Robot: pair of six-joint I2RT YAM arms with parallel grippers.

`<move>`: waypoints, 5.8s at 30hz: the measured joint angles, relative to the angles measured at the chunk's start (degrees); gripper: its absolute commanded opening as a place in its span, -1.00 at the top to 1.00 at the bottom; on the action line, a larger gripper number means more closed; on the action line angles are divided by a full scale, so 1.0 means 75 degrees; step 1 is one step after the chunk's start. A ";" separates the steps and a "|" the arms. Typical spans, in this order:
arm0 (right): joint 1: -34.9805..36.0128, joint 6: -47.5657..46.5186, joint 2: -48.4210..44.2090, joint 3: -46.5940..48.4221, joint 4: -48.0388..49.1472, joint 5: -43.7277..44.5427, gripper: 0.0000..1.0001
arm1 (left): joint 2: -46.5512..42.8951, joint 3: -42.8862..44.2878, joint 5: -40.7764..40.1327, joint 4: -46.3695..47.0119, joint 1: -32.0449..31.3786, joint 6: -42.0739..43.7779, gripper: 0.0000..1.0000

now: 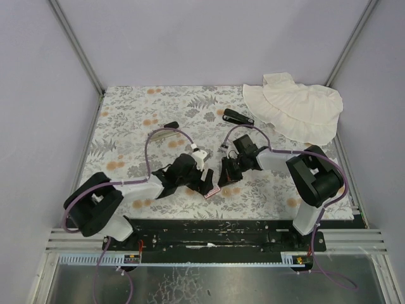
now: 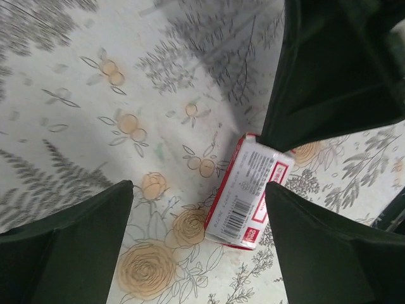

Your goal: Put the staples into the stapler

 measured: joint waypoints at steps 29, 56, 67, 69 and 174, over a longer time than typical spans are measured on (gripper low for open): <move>-0.0819 -0.0198 -0.0463 -0.0539 -0.0085 -0.0055 1.00 | 0.1580 0.0641 -0.0423 0.0764 -0.1457 0.0603 0.13; -0.2200 -0.1116 -0.1614 -0.0769 -0.1160 0.0338 -0.20 | 0.0207 0.1789 -0.1306 -0.2180 -0.1268 0.1142 -0.74; -0.2430 -0.1116 -0.3165 -0.0766 -0.1556 0.0627 -0.48 | 0.1676 0.4945 -0.1437 -0.3220 0.2588 0.2302 -0.71; -0.2430 -0.1102 -0.3357 -0.0766 -0.1574 0.0621 -0.51 | 0.2326 0.5418 -0.1466 -0.3375 0.2926 0.2573 -0.73; 0.0122 0.0347 -0.2567 0.0612 -0.0082 0.2305 1.00 | 0.0169 0.2873 -0.0772 -0.2579 -0.0530 0.2649 1.00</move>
